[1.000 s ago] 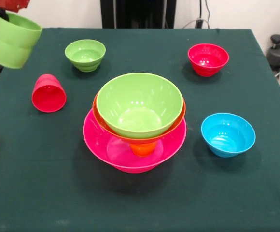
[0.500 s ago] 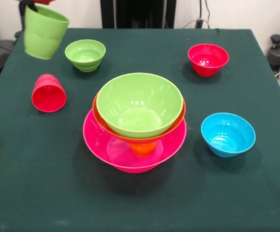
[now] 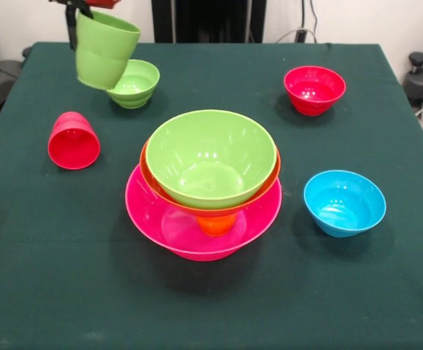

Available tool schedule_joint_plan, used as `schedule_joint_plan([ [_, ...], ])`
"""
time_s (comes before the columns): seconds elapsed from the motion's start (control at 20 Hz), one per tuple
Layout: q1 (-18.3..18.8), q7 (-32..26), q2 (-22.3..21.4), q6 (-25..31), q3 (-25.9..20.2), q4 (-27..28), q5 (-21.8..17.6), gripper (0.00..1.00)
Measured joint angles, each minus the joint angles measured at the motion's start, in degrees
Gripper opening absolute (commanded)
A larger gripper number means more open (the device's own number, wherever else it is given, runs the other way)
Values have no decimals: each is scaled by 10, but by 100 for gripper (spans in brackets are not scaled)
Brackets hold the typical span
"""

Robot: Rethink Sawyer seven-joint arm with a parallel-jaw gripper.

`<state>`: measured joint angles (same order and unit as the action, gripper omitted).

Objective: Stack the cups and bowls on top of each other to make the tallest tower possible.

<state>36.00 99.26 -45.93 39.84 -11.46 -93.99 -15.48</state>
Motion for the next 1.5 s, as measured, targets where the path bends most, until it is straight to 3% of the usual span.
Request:
schedule_joint_plan([
  [0.8, -20, 0, -30, -32, -3, -37, 0, 0],
  [1.5, -71, 0, -50, -32, -1, -38, 1, 0],
])
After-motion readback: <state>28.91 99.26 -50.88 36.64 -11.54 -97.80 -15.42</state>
